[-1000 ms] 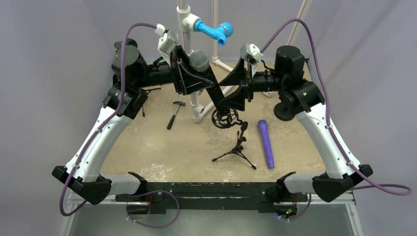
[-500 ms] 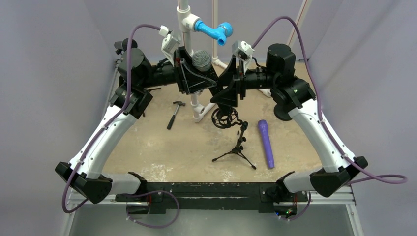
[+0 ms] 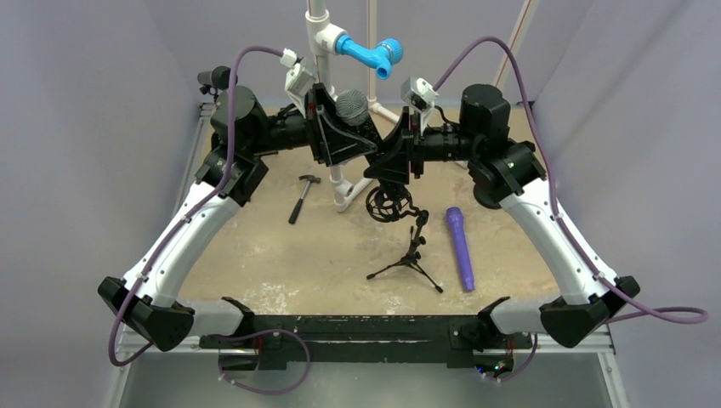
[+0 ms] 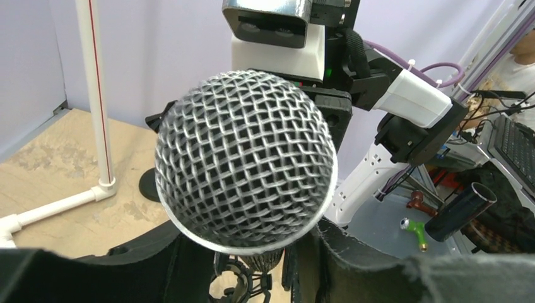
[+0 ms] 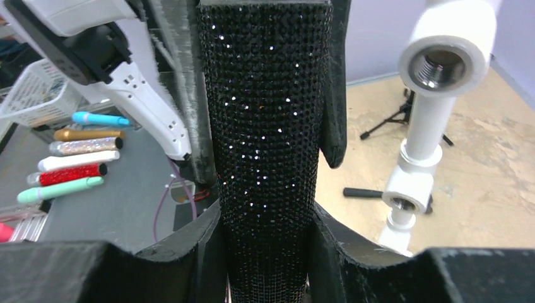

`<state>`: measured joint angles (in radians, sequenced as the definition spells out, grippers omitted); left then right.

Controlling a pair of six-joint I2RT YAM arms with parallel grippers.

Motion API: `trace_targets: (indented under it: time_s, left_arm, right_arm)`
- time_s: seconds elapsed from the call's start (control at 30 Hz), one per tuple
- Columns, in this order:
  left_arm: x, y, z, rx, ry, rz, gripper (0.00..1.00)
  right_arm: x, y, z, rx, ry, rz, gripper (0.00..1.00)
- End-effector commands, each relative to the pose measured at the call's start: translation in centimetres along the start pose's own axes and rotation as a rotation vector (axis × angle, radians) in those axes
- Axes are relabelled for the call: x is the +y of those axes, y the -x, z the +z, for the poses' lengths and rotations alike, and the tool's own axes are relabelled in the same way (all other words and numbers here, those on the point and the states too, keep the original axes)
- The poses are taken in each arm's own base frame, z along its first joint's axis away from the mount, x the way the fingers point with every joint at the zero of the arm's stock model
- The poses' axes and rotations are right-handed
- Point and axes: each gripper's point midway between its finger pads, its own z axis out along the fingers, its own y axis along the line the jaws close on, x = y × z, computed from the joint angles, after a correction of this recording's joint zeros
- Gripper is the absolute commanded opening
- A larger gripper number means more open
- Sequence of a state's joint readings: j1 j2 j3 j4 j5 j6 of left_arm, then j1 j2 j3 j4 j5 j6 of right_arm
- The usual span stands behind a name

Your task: Remove the microphone from the stand

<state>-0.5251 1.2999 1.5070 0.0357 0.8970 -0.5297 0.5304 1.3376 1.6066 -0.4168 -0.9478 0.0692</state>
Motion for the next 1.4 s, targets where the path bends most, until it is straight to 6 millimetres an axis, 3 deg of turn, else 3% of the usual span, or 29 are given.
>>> trace_targets:
  time_s: [0.0,0.13,0.2,0.43,0.7,0.77,1.1,1.37]
  left_arm:
    - [-2.2,0.4,-0.8,0.008,-0.05,0.086,0.58]
    - [-2.2,-0.2,-1.7,0.042,-0.008,0.124,0.91]
    - [-2.5,-0.4,-2.3,0.056,0.008,0.152,1.0]
    - [-3.2,-0.8,-4.2,0.087,0.083,0.205,1.0]
    - [-4.3,-1.4,-5.5,0.11,0.089,0.244,1.0]
    - [-4.5,-1.4,-5.6,0.112,0.088,0.25,1.0]
    - [-5.3,-1.5,-6.3,0.111,0.082,0.282,1.0]
    - [-5.7,-1.8,-6.6,0.119,0.071,0.301,1.0]
  right_arm:
    - [-2.3,1.7,-3.0,-0.066,-0.203,-0.023,0.0]
    - [-2.6,2.0,-5.9,-0.11,-0.28,0.003,0.0]
    - [-2.5,1.4,-7.3,-0.104,-0.319,-0.012,0.0]
    - [-5.1,-3.8,-13.6,0.016,-0.66,-0.034,0.0]
    - [-8.4,-14.4,-19.8,0.295,-0.994,0.129,0.0]
    - [-9.0,-17.1,-20.9,0.365,-1.039,0.167,0.0]
    - [-11.4,-26.6,-24.4,0.607,-1.096,0.336,0.0]
    - [-12.6,-32.0,-27.5,0.719,-1.114,0.476,0.0]
